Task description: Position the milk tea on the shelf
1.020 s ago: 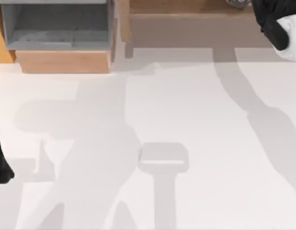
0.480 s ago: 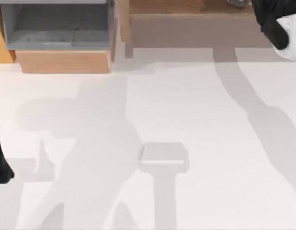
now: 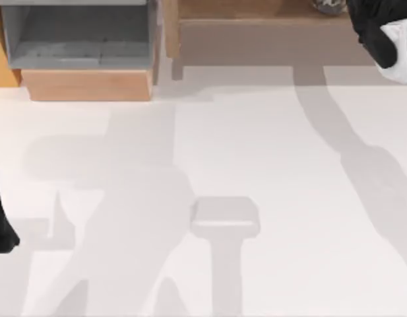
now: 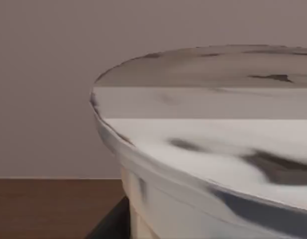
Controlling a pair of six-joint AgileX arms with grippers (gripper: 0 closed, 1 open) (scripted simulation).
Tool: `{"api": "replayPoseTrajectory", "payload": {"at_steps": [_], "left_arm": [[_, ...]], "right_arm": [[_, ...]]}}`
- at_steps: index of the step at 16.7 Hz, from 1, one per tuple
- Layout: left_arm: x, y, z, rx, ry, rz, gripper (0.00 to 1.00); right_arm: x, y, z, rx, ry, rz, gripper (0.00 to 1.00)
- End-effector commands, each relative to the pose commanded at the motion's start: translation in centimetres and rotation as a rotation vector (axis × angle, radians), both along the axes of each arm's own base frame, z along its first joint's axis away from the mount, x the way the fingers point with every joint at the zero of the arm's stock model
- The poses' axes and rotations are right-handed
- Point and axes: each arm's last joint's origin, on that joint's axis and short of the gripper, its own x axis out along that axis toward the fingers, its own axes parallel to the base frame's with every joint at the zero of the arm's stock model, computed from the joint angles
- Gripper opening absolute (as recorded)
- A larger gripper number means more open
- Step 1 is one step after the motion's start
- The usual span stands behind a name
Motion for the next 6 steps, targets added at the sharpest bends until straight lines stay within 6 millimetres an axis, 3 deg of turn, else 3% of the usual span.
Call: {"api": "replayPoseTrajectory", "payload": {"at_steps": [6], "left_arm": [[0.00, 0.00, 0.00, 0.000, 0.000, 0.000, 1.00]], "right_arm": [[0.00, 0.00, 0.00, 0.000, 0.000, 0.000, 1.00]]}}
